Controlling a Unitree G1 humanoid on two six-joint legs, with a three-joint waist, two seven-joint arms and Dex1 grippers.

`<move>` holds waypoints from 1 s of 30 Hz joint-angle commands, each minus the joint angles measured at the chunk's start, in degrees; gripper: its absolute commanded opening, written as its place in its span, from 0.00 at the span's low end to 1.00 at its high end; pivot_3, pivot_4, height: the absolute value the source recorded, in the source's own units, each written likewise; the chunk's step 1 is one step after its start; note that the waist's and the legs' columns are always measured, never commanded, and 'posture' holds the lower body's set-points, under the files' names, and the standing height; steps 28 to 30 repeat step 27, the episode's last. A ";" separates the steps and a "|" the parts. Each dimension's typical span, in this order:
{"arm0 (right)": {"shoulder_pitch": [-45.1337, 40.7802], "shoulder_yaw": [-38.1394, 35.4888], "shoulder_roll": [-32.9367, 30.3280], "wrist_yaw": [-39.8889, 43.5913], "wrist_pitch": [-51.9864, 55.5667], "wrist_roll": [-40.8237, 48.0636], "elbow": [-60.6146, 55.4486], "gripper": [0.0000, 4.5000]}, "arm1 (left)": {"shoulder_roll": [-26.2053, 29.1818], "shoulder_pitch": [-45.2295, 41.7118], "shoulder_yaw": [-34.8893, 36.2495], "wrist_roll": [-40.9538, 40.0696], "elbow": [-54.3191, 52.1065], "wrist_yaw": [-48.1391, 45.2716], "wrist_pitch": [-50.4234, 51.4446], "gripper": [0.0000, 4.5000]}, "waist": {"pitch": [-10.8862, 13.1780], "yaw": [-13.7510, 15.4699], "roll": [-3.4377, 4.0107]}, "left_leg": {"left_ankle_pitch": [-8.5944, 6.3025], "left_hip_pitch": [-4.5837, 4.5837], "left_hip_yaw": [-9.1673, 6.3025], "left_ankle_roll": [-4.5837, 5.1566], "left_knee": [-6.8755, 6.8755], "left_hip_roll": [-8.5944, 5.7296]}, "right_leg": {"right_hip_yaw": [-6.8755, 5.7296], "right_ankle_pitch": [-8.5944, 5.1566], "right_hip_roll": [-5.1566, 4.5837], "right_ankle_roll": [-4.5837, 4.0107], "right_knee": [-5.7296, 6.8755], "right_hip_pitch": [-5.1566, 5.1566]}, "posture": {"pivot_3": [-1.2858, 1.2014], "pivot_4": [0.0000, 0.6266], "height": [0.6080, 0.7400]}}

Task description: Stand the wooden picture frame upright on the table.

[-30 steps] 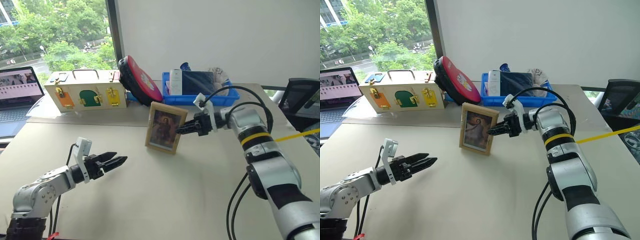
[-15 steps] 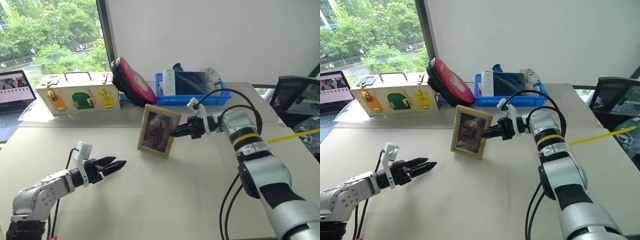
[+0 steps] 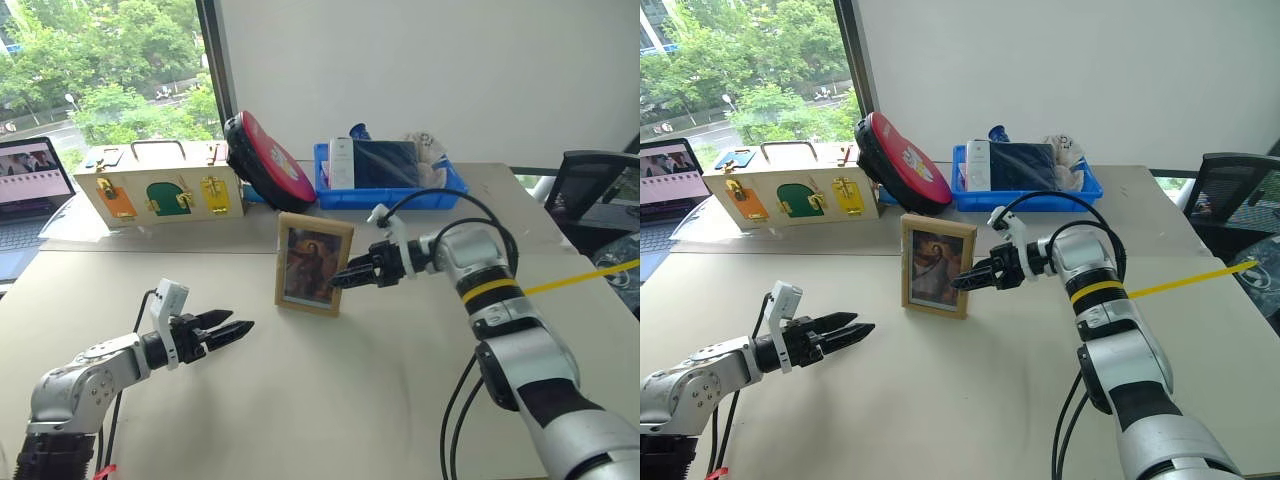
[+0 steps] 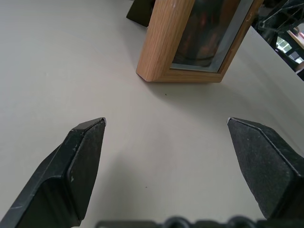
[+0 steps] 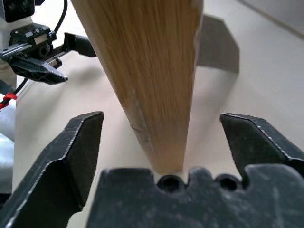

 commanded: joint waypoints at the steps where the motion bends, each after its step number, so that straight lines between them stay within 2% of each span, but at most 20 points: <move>1: 3.98 -3.18 -3.84 -1.95 0.59 1.14 -3.40 0.99 | 0.50 -0.10 -0.20 3.30 0.06 -0.96 -4.82 0.98 | 0.00 0.45 0.00 | 0.00 0.00 0.00 0.00 0.00 0.00 | 0.00 0.00 0.00 0.00 -0.01 0.01 | 0.52 0.24 0.80; 5: 12.48 -7.45 -8.53 -3.44 -2.28 3.21 -11.13 0.99 | -1.42 1.19 2.43 2.58 -0.91 1.62 -5.10 0.98 | 0.00 1.22 -0.01 | 0.00 -0.02 0.00 0.00 0.03 -0.01 | 0.00 0.00 -0.01 0.00 -0.04 0.01 | 0.52 0.24 0.80; 8: 23.00 -14.04 -8.96 -7.43 -7.85 6.50 -24.52 0.99 | -5.30 3.52 4.33 7.74 -2.81 4.71 -16.75 0.98 | 0.00 1.24 -0.01 | -0.01 -0.08 0.00 0.01 0.00 -0.01 | 0.00 0.00 -0.01 0.00 -0.07 -0.02 | 0.52 0.24 0.80; 12: 38.32 -21.71 -4.96 -18.87 -15.90 6.78 -43.42 0.99 | -8.14 5.00 3.09 17.46 -3.22 12.46 -25.63 0.98 | 0.00 0.89 -0.01 | 0.00 -0.03 0.00 0.01 0.01 0.01 | 0.03 0.00 0.00 0.00 -0.04 0.00 | 0.52 0.24 0.80; 15: 50.94 -25.02 1.49 -29.05 -15.88 7.10 -54.15 0.99 | -9.57 5.07 1.13 22.55 -3.01 16.85 -28.47 0.98 | -0.04 1.31 -0.07 | 0.00 0.10 -0.04 0.00 0.03 0.00 | 0.01 -0.01 -0.01 0.02 -0.08 0.22 | 0.52 0.24 0.80; 18: 61.25 -22.80 6.32 -36.33 -20.38 2.93 -59.89 0.99 | -9.23 7.08 -2.55 25.88 -3.69 17.36 -26.87 0.98 | -0.05 1.61 -0.07 | -0.01 0.22 -0.03 0.00 0.10 -0.04 | 0.03 0.00 -0.04 0.06 -0.13 0.38 | 0.52 0.24 0.80; 23: 66.60 -23.90 12.31 -49.22 -27.90 -1.86 -60.43 0.99 | -11.74 9.91 -4.73 28.08 -4.93 19.07 -29.00 0.98 | -0.05 0.84 -0.06 | 0.04 0.36 -0.01 -0.05 0.09 -0.04 | 0.07 0.02 -0.03 0.08 -0.10 0.40 | 0.52 0.24 0.80; 30: 67.70 -23.38 11.45 -50.75 -30.93 -2.43 -58.17 0.99 | -12.96 9.91 -4.97 28.80 -3.95 19.81 -30.10 0.98 | -0.05 0.77 -0.07 | 0.16 0.41 -0.03 -0.04 0.06 -0.03 | 0.07 0.03 -0.02 0.07 -0.08 0.43 | 0.52 0.24 0.80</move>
